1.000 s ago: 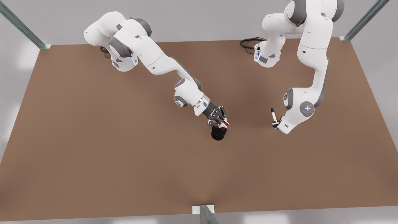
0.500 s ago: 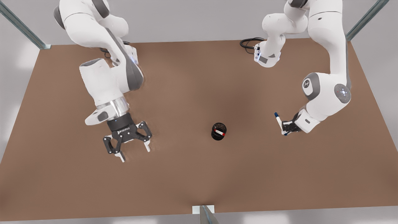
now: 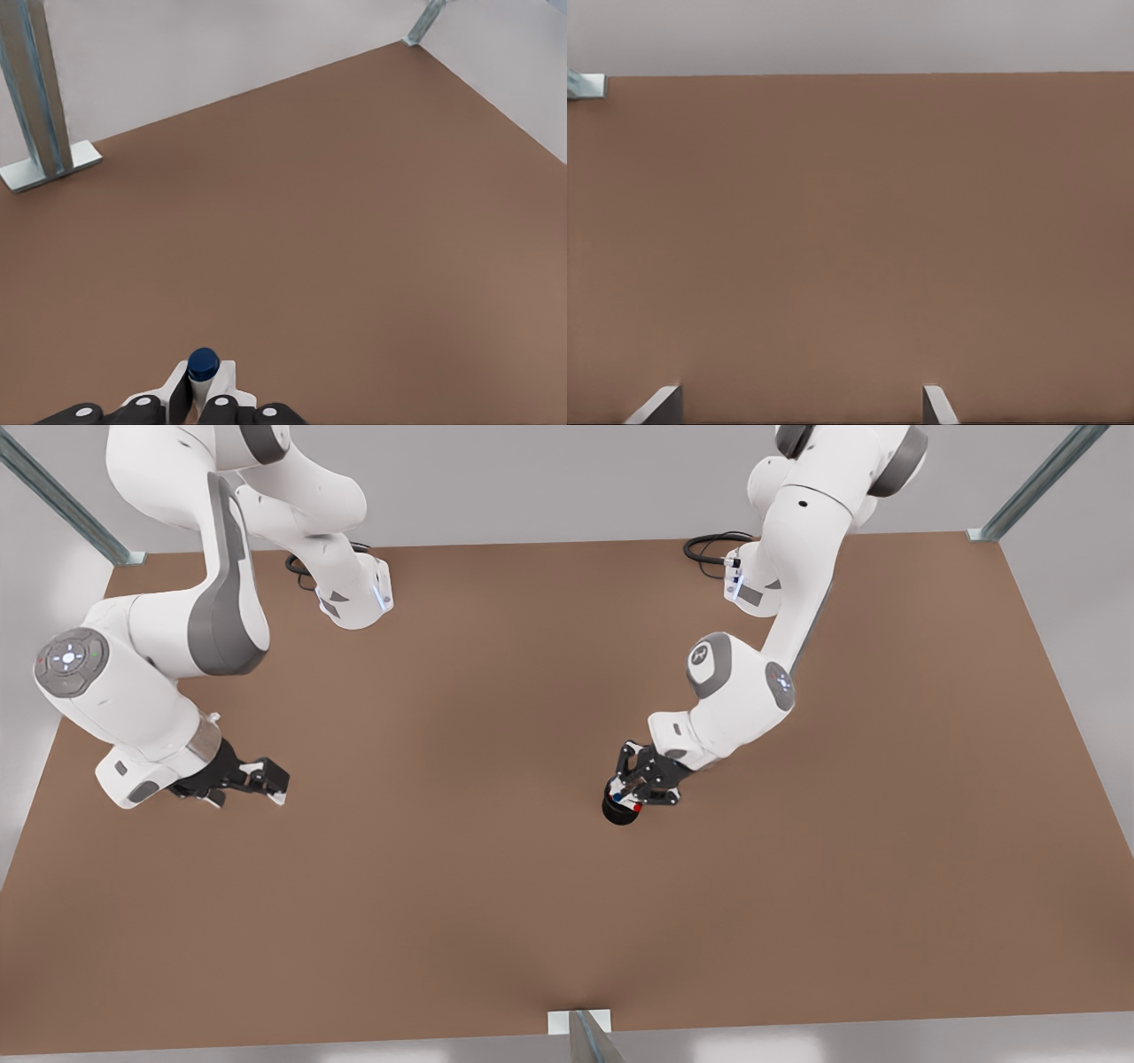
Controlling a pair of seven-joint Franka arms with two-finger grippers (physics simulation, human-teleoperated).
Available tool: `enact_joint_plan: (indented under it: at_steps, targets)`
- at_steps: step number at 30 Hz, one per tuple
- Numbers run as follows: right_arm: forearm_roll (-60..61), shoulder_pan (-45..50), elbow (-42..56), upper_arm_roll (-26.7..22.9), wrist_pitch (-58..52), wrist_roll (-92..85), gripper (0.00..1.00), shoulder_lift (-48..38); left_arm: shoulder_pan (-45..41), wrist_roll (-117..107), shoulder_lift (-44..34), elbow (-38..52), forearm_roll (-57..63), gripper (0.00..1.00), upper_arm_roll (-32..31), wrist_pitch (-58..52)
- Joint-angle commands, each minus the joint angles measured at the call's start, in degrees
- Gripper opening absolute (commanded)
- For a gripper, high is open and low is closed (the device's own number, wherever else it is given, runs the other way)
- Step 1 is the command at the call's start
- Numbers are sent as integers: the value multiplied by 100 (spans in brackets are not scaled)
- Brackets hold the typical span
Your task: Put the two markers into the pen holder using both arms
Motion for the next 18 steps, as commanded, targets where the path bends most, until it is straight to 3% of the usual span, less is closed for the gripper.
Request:
enact_joint_plan:
  at_steps: [1, 9, 18]
  targets:
    - [67, -2, 5, 2, -450, -329, 100, -3, -109, 4558, 76, -62, -587, 21, -3, 1366]
    - [76, -19, 5, 2, -441, -381, 100, 85, -109, 4954, -407, -976, -895, 21, -3, 1559]
    - [76, -28, 5, 2, -441, -381, 100, 85, -399, 5006, -416, -1240, -1035, 21, -3, 1902]
